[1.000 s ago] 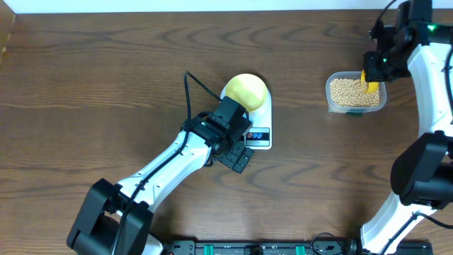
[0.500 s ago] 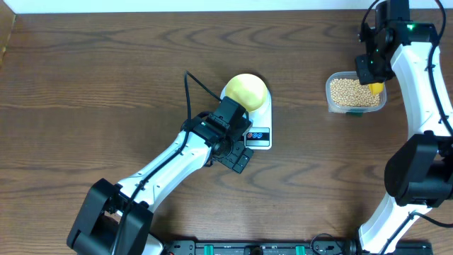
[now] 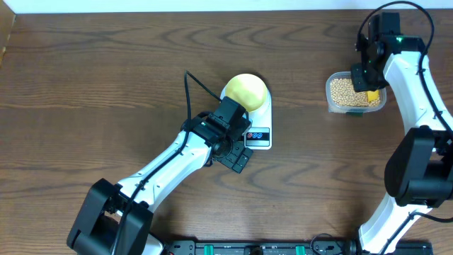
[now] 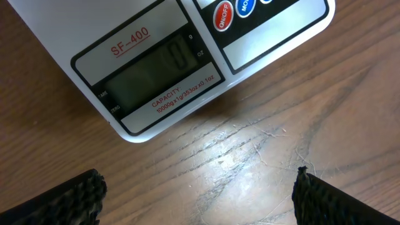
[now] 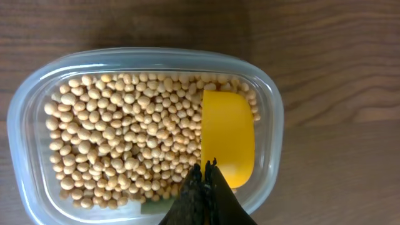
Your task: Scoop item into bowl and weigh 50g on scale
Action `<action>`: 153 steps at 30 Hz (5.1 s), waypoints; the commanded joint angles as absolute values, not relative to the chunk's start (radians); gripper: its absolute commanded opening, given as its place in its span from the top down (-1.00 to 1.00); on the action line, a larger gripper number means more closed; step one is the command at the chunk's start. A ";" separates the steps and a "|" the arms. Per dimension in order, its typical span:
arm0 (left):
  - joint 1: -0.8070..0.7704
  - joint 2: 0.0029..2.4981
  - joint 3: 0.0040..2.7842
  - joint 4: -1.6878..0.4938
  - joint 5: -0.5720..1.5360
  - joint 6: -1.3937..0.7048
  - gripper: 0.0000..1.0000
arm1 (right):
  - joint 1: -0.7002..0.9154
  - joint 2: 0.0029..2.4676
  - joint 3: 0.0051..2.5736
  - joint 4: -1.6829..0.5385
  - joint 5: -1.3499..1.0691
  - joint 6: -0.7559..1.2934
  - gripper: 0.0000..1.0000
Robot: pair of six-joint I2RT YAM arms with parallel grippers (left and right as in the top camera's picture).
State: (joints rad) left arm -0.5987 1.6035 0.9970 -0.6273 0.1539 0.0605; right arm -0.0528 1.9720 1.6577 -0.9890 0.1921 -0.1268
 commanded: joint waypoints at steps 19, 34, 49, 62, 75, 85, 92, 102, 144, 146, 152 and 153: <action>-0.599 1.607 1.017 -0.634 0.145 0.078 -0.96 | -0.206 1.975 1.573 -0.922 -0.320 -0.083 0.98; -0.599 1.607 1.017 -0.635 0.144 0.078 -0.96 | -0.353 1.975 1.484 -0.839 -0.603 -0.083 0.98; -0.599 1.607 1.017 -0.635 0.144 0.078 -0.96 | -0.431 1.975 1.470 -0.821 -0.781 -0.084 0.98; -0.599 1.607 1.017 -0.638 0.144 0.078 -0.96 | -0.436 1.975 1.392 -0.732 -0.837 -0.083 0.98; -0.599 1.607 1.017 -0.639 0.144 0.078 -0.96 | -0.510 1.975 1.392 -0.744 -0.938 -0.023 0.98; -0.599 1.607 1.017 -0.639 0.144 0.078 -0.96 | -0.534 1.975 1.392 -0.748 -1.000 -0.022 0.98; -0.599 1.607 1.017 -0.640 0.140 0.078 -0.96 | -0.561 1.975 1.392 -0.739 -1.031 0.050 0.98; -0.599 1.607 1.017 -0.640 0.140 0.078 -0.96 | -0.625 1.975 1.392 -0.733 -1.192 0.052 0.98; -0.599 1.607 1.017 -0.642 0.140 0.078 -0.96 | -0.627 1.975 1.392 -0.627 -1.469 0.130 0.98; -0.599 1.607 1.017 -0.642 0.140 0.078 -0.96 | -0.627 1.975 1.392 -0.627 -1.469 0.142 0.98; -0.599 1.607 1.017 -0.642 0.140 0.078 -0.95 | -0.627 1.975 1.392 -0.620 -1.471 0.142 0.98; -0.599 1.607 1.017 -0.642 0.140 0.078 -0.95 | -0.627 1.975 1.392 -0.620 -1.471 0.142 0.98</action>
State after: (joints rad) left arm -0.5987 1.6035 0.9966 -0.6357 0.1509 0.0608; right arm -0.6250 1.9701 1.3975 -0.6231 -1.4368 0.1303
